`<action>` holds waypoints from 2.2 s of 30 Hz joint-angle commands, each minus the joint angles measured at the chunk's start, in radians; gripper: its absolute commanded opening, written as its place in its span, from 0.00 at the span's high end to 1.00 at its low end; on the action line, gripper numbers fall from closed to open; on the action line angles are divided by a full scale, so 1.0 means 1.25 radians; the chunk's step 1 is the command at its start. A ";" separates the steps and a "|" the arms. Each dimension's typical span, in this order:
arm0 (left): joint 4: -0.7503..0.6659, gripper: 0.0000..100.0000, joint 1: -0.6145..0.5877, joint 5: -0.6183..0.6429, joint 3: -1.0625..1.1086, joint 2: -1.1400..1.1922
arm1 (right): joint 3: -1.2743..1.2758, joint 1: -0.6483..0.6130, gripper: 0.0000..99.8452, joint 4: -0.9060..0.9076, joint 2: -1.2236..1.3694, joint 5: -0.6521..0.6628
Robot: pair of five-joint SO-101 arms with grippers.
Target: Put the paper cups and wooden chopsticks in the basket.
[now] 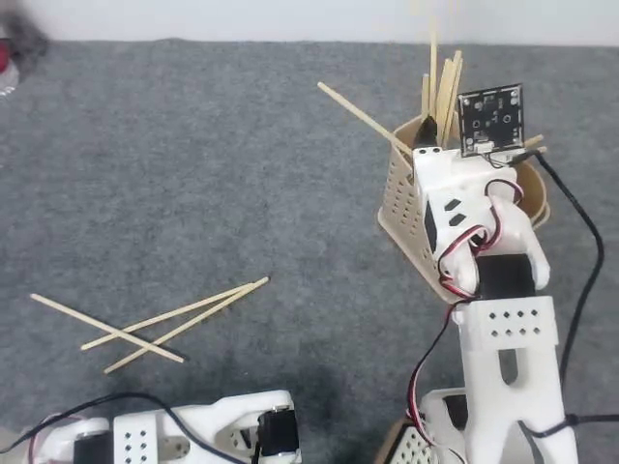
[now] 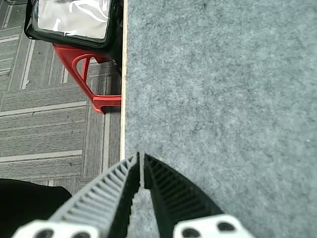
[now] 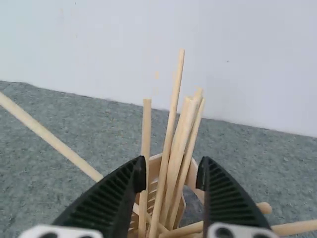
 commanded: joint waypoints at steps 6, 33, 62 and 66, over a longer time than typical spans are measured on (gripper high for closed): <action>0.001 0.99 -0.005 -0.006 -0.004 -0.004 | -0.112 -0.033 0.84 -0.001 0.003 0.128; 0.001 0.99 -0.005 -0.006 -0.004 -0.002 | -0.296 -0.148 0.97 -0.008 0.382 0.300; 0.001 0.99 -0.005 -0.006 -0.004 -0.002 | -0.296 0.051 0.85 0.149 0.168 0.296; 0.001 0.99 -0.005 -0.006 -0.004 -0.002 | -0.300 0.083 0.73 0.149 0.166 0.298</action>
